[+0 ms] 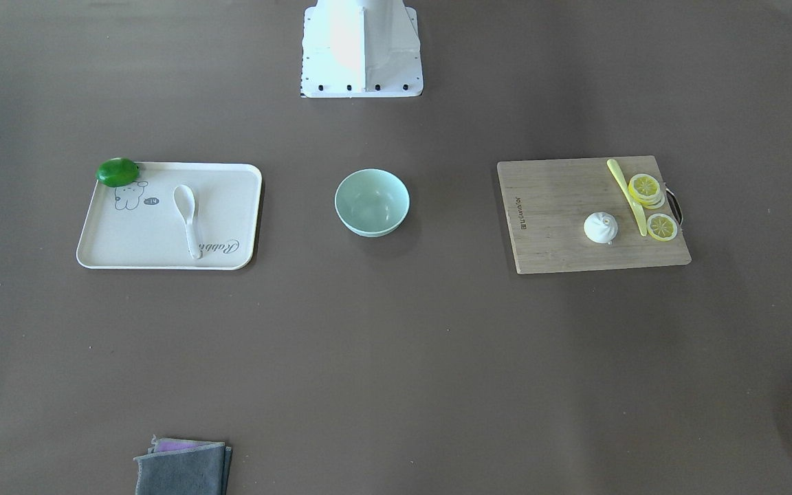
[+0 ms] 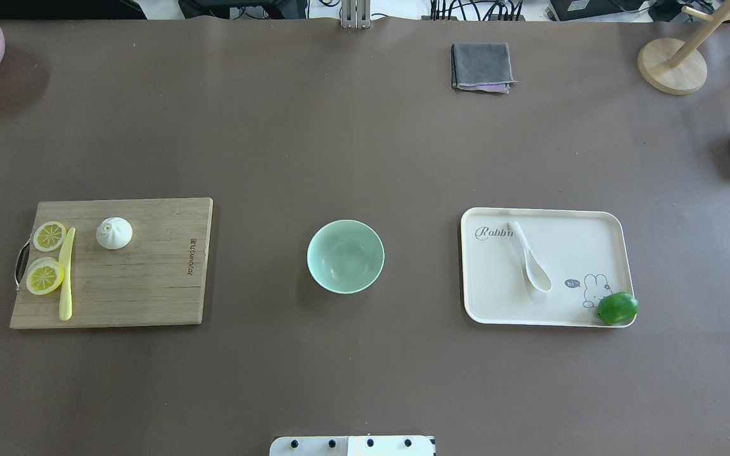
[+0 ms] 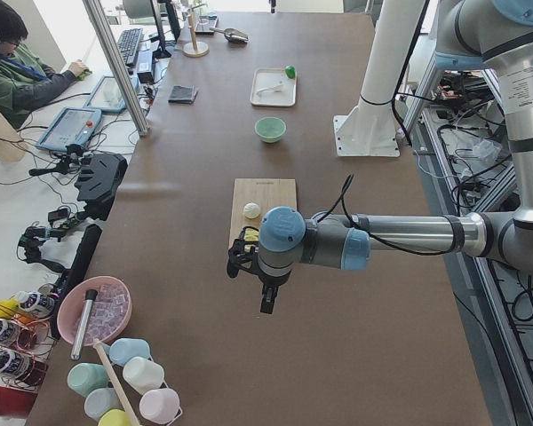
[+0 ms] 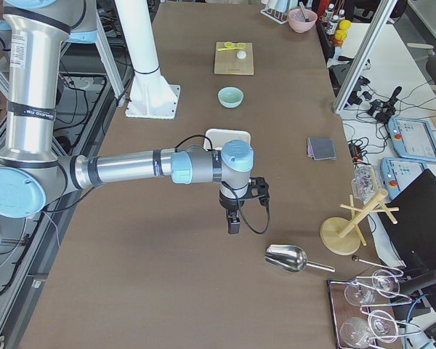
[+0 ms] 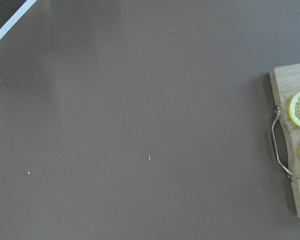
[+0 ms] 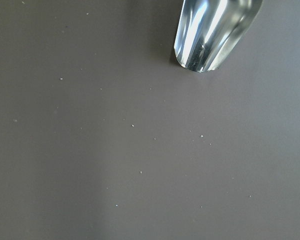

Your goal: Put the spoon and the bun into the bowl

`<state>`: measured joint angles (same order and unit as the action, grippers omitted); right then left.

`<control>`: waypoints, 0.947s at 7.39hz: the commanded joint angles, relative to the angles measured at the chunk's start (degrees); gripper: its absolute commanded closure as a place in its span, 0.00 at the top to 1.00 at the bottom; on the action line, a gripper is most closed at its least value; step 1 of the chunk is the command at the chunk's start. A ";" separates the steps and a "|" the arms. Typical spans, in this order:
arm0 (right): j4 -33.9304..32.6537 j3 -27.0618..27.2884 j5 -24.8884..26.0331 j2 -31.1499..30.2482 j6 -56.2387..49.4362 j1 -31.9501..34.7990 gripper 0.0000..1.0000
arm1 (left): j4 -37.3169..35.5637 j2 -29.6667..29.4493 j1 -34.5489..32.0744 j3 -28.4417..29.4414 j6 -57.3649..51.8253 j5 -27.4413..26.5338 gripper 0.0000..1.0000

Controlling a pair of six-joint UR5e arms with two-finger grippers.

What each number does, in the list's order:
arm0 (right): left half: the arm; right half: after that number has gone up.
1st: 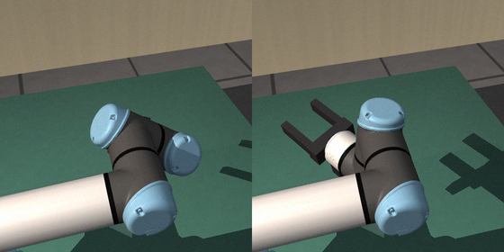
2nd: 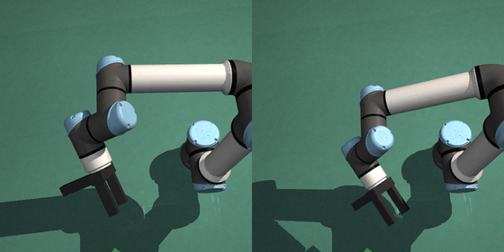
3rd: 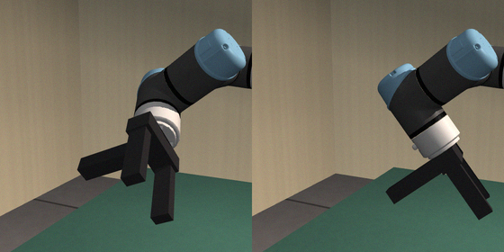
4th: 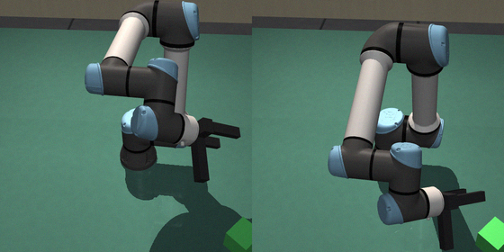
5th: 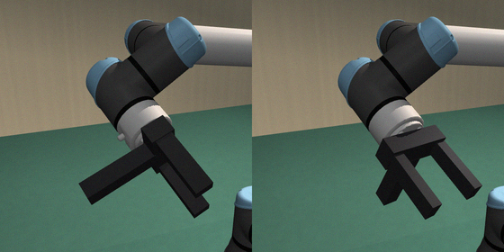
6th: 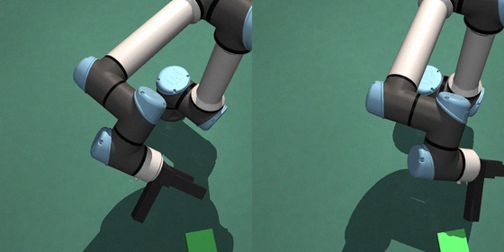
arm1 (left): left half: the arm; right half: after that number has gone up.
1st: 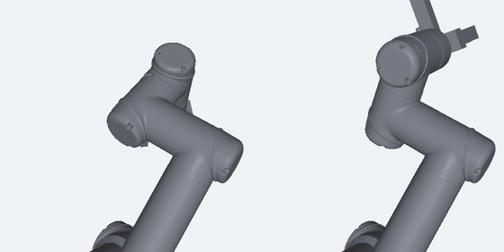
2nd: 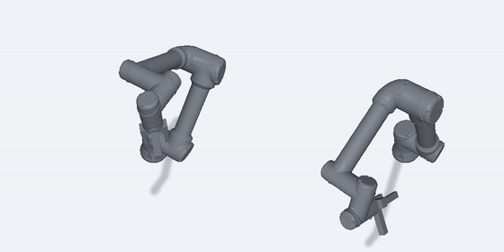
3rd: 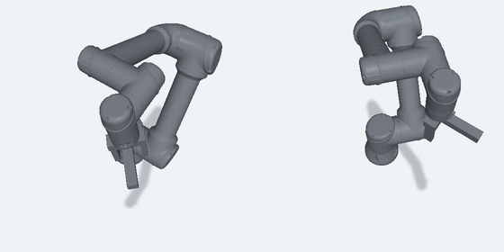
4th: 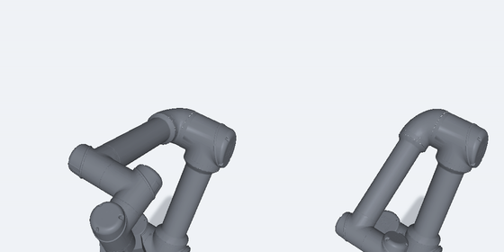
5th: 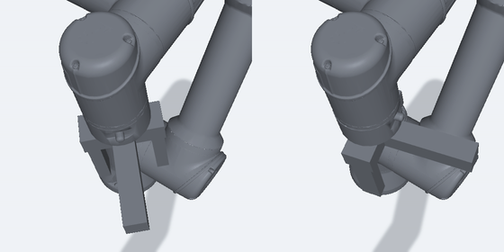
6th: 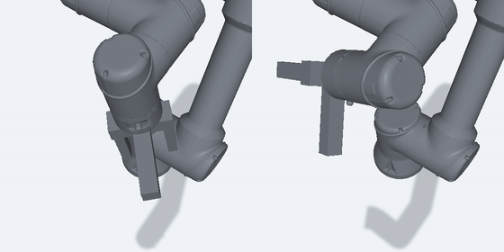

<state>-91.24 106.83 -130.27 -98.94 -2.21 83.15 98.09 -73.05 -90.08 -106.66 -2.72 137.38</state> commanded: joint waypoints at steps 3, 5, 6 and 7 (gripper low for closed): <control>20.25 -0.14 -3.59 -0.55 0.45 0.09 1.00 | 0.35 -3.67 -0.01 -0.13 0.08 0.08 0.98; 29.69 -0.31 -3.33 -0.64 0.71 0.09 1.00 | 1.14 -7.34 -0.01 0.04 0.26 -0.01 0.98; 29.80 -0.22 -3.33 -0.03 2.28 0.09 1.00 | 6.71 -11.37 -0.01 2.83 0.69 -0.10 0.98; 29.54 -0.39 -3.67 1.28 4.30 0.00 1.00 | 9.55 -12.28 -0.01 4.69 0.70 0.16 0.98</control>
<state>-62.34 106.55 -133.67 -98.91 -0.07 83.22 103.43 -82.85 -90.09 -104.40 -2.20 137.38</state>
